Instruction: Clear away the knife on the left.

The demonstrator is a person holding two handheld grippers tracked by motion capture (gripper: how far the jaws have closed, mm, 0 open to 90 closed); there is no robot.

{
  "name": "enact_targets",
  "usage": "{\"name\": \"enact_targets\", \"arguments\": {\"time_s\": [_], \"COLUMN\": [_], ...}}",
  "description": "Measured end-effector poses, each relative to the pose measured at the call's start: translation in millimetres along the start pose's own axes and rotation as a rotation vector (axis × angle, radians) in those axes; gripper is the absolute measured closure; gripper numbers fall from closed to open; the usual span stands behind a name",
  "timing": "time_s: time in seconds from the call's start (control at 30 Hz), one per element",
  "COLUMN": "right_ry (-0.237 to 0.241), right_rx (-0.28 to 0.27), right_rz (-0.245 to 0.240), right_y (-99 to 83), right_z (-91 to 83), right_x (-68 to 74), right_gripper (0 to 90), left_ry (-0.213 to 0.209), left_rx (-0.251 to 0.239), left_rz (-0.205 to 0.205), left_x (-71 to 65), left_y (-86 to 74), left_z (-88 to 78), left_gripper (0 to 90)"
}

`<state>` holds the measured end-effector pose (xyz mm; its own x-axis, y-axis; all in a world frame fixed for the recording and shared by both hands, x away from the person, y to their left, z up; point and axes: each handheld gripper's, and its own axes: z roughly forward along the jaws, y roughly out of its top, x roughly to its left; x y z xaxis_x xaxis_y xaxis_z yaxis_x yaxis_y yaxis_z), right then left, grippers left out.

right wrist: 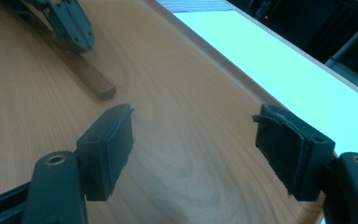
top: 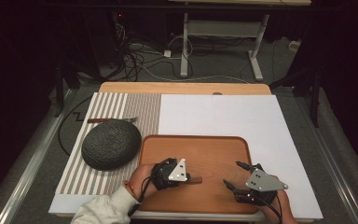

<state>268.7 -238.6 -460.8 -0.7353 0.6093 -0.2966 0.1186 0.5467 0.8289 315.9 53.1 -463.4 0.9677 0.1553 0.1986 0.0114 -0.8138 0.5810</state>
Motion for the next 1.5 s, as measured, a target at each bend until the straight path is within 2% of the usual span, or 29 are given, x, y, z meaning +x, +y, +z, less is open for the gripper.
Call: {"name": "enact_targets", "arguments": {"time_s": [0.07,0.13,0.43,0.7,0.83,0.93,1.0,1.07,1.2,1.3,1.4,1.43,1.5], "right_ry": [0.000,-0.002,-0.006,-0.007,-0.004,-0.002,0.000,-0.002,-0.008,-0.009,-0.010,-0.008,-0.007], "right_rx": [0.001,-0.002,-0.004,-0.004,-0.002,0.002,0.003,0.001,-0.001,0.000,0.000,0.000,0.001], "right_rz": [-0.002,-0.004,-0.005,-0.007,-0.006,-0.006,-0.009,-0.010,-0.006,-0.008,-0.007,-0.007,-0.012], "right_y": [-0.1,-0.3,0.0,0.0,0.7,0.8,0.9,0.7,-0.1,-0.3,-0.1,0.1,1.1], "right_z": [-0.1,-1.3,-2.3,-2.6,-1.7,-1.0,-0.7,-1.2,-2.6,-3.0,-3.0,-2.4,-1.7], "right_x": [0.1,0.0,-0.5,-0.2,0.7,1.1,1.4,1.4,0.1,-0.2,-0.2,-0.3,0.6], "right_gripper": [27.8,27.9,28.1,28.1,28.1,28.1,28.1,28.1,28.2,28.2,28.2,28.2,28.3], "left_ry": [0.003,-0.006,-0.036,-0.032,-0.014,-0.029,-0.008,0.030,0.066,0.085,0.079,0.071,0.053], "left_rx": [0.037,0.017,0.032,0.037,0.036,0.018,0.018,0.006,-0.039,-0.059,-0.113,-0.123,-0.116], "left_rz": [0.008,-0.010,0.036,0.026,0.025,0.014,0.014,-0.002,-0.049,-0.120,-0.207,-0.205,-0.172], "left_x": [-1.3,-1.4,-13.3,-16.8,-18.0,-16.1,-15.2,-13.8,-6.5,-2.1,-1.2,-4.2,-12.2], "left_y": [2.9,3.4,4.4,-18.8,-28.9,-35.5,-38.6,-41.8,-51.1,-64.4,-73.0,-71.6,-65.1], "left_z": [7.1,9.6,4.8,-12.4,-19.1,-21.8,-23.6,-27.9,-50.5,-63.5,-68.2,-67.4,-62.6], "left_gripper": [85.4,85.3,83.5,83.5,83.3,83.4,83.2,79.8,81.9,82.0,82.0,82.0,82.0]}}
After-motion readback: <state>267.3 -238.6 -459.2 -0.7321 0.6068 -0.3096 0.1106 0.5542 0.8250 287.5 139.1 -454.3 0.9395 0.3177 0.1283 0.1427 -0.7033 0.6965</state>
